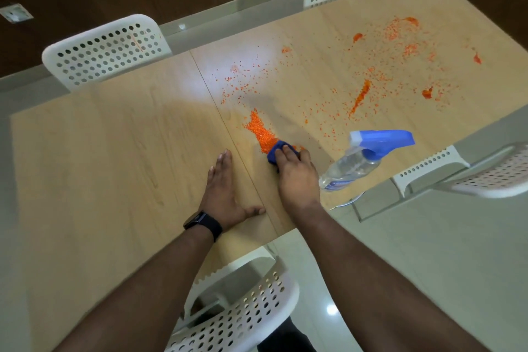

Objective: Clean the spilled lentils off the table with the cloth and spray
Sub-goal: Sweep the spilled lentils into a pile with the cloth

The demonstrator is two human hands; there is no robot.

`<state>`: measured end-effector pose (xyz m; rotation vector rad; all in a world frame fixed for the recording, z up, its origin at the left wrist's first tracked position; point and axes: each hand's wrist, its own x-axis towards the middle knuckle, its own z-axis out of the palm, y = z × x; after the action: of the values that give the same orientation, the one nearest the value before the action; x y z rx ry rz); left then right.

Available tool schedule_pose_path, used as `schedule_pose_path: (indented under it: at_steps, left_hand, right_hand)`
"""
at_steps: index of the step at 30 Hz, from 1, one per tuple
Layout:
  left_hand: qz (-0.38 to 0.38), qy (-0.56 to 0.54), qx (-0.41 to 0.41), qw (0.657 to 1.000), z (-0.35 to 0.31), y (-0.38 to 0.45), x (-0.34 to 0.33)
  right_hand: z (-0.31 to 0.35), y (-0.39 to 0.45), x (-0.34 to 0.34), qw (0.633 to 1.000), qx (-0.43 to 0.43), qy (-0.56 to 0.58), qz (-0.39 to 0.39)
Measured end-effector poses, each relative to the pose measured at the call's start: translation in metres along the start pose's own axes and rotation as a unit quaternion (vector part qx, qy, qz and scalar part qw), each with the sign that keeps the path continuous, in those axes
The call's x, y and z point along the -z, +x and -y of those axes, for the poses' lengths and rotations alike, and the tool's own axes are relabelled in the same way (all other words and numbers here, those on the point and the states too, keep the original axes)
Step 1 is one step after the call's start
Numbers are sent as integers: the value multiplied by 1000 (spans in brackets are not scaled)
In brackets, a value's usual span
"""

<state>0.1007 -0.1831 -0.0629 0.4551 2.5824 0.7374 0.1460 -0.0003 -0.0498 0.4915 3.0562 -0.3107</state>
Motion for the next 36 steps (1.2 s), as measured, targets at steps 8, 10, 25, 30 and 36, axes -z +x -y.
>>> schedule_pose_path:
  at_steps: [8, 10, 25, 30, 36]
  left_hand:
    - [2, -29, 5, 1000, 13, 3, 17]
    - [2, -37, 1, 999, 13, 7, 18]
    - [-4, -8, 4, 1000, 15, 14, 17]
    - [1, -14, -17, 1000, 5, 12, 13]
    - [4, 6, -31, 999, -8, 9, 5]
  right_hand:
    - [33, -33, -4, 989, 139, 41, 11]
    - [44, -26, -11, 983, 178, 19, 48]
    - [35, 31, 12, 994, 71, 21, -85]
    - [21, -22, -2, 997, 57, 3, -46]
    - [19, -44, -6, 997, 40, 54, 31]
